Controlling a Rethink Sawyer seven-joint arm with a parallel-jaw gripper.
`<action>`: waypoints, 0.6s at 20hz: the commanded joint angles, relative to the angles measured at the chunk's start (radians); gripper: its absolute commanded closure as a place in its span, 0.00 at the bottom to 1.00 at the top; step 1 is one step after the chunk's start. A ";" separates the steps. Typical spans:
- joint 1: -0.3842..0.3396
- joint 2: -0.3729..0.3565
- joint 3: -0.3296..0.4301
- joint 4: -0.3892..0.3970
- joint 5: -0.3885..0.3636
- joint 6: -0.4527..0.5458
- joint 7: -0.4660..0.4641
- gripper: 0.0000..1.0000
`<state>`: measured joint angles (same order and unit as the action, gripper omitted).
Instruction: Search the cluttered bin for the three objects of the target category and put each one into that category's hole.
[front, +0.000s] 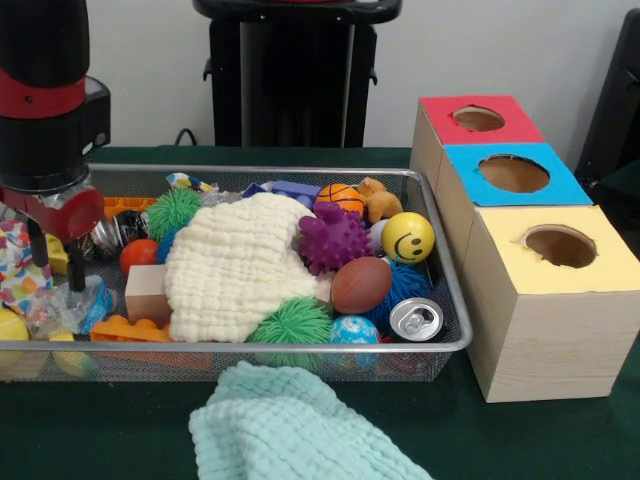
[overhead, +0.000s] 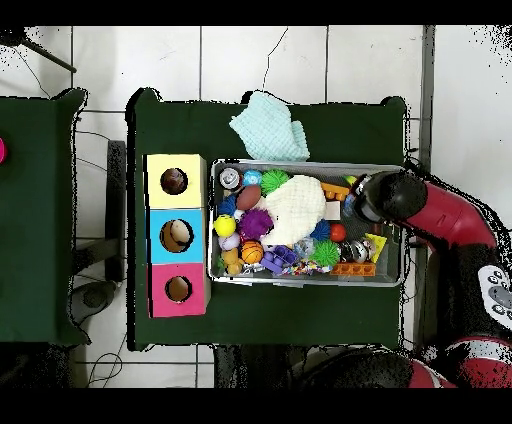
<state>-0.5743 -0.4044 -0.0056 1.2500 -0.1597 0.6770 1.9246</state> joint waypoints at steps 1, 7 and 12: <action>0.007 0.083 -0.018 -0.038 0.032 0.097 0.145 0.00; 0.000 0.102 -0.022 -0.045 0.037 0.074 0.121 0.00; -0.007 0.137 -0.020 -0.083 0.026 0.066 0.086 0.00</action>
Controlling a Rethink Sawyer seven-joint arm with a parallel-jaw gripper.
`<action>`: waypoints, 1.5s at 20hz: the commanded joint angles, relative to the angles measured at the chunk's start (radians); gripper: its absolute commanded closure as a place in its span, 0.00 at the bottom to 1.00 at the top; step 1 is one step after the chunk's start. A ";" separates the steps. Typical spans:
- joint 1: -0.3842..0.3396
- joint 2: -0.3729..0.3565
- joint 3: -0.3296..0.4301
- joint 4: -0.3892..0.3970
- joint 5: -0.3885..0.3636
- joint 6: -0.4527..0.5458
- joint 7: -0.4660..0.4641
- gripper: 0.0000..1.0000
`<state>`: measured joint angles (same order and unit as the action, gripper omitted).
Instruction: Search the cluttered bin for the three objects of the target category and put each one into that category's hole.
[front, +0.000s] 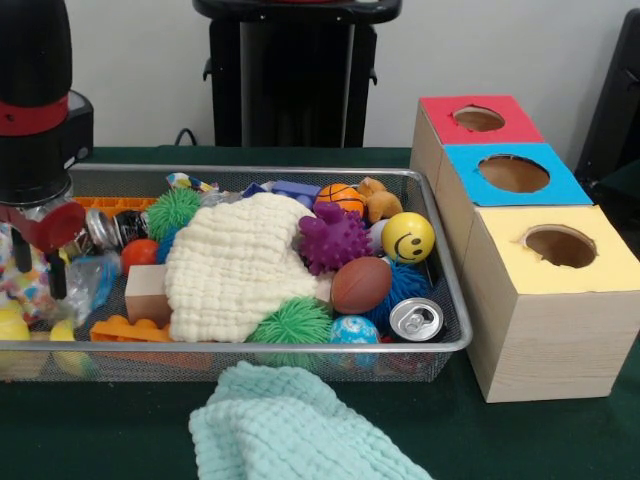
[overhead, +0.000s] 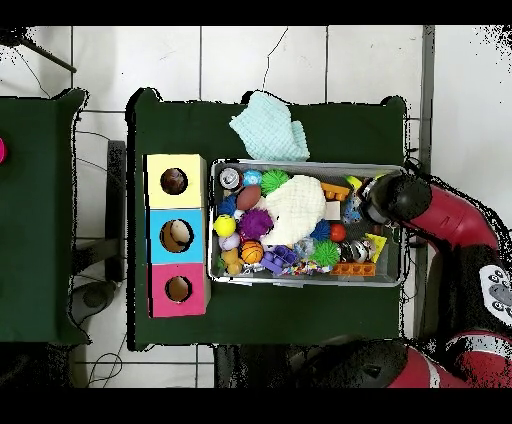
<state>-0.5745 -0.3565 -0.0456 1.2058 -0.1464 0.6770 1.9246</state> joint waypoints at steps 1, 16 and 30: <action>-0.011 0.097 0.023 -0.051 0.012 0.073 0.076 0.00; -0.064 0.150 0.057 -0.122 -0.006 0.109 -0.035 0.00; -0.023 0.072 0.030 0.001 -0.017 0.129 -0.004 1.00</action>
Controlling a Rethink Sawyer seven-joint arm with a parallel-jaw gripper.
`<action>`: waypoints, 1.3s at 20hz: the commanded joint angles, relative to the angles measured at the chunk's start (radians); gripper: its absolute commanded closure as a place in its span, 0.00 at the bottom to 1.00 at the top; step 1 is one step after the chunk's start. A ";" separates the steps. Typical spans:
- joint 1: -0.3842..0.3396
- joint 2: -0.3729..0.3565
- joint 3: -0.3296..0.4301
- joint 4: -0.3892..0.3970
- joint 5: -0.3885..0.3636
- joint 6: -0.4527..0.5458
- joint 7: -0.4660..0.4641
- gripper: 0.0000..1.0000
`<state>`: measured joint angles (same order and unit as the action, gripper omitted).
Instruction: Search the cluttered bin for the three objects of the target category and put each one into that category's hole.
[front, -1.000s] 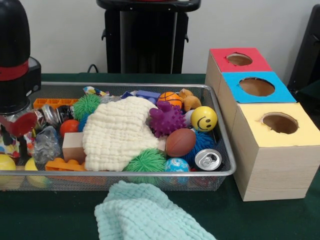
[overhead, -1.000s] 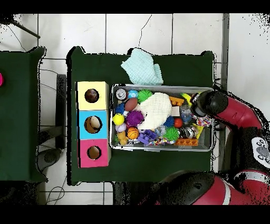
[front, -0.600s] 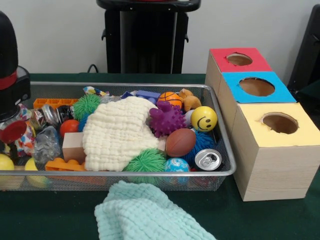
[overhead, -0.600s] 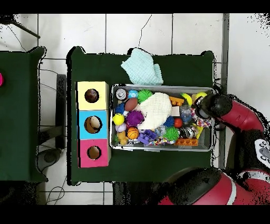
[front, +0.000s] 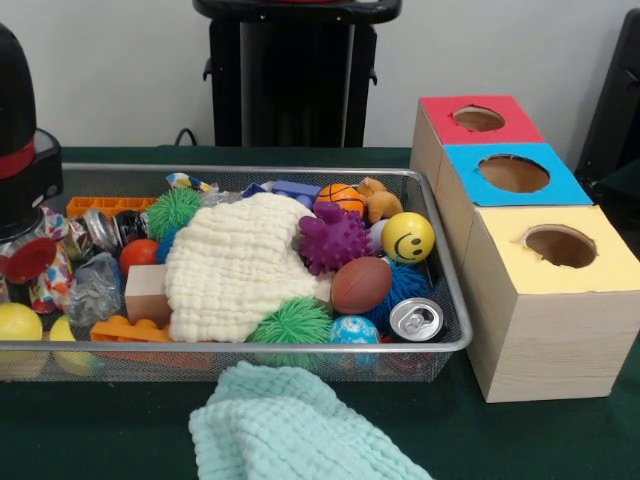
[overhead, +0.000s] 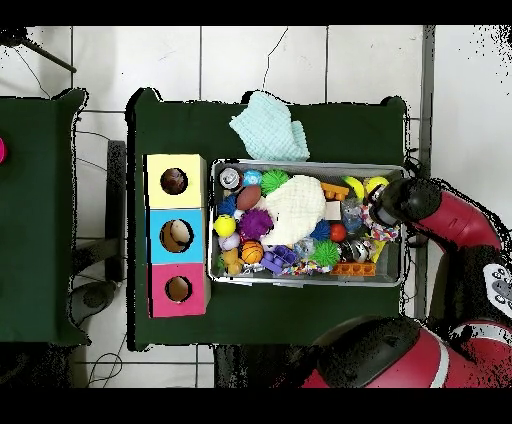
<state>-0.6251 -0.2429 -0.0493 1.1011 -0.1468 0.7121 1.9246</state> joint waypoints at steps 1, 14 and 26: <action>0.029 -0.054 0.036 0.125 -0.021 0.075 -0.007 1.00; 0.018 -0.139 0.066 0.294 -0.020 -0.079 0.027 0.00; -0.010 -0.097 0.088 0.267 -0.044 -0.076 -0.042 0.00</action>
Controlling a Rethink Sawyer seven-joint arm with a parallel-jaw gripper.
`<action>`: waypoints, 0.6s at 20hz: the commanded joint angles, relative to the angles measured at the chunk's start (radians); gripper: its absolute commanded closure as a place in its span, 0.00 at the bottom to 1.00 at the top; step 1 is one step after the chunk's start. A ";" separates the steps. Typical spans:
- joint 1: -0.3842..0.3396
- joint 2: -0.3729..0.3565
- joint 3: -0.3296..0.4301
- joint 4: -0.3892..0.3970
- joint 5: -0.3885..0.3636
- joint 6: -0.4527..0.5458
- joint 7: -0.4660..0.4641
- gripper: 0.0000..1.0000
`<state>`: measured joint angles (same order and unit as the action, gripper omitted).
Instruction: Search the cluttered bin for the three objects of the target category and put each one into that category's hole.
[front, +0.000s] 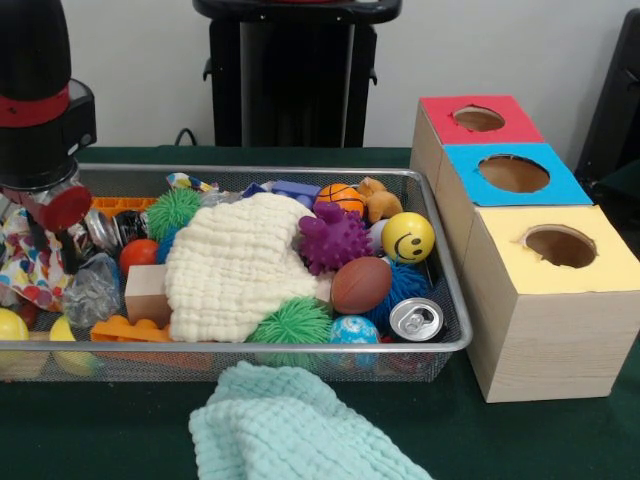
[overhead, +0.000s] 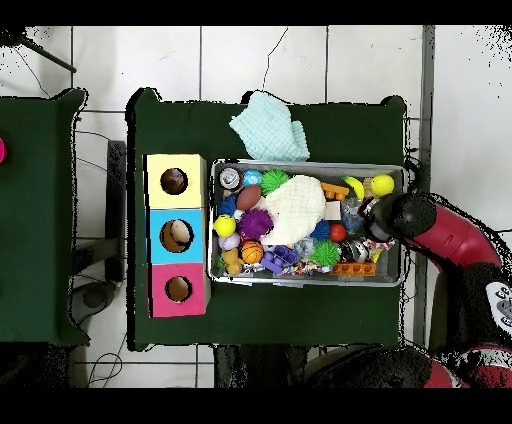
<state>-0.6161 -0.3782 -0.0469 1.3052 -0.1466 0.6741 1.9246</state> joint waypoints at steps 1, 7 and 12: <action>-0.025 0.048 0.090 0.057 -0.044 -0.037 -0.048 0.00; -0.063 0.142 0.121 -0.027 -0.066 -0.057 -0.108 0.00; -0.090 0.154 0.138 -0.045 -0.081 -0.062 -0.136 0.00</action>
<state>-0.6696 -0.3066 -0.0112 1.2749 -0.1464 0.6718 1.9246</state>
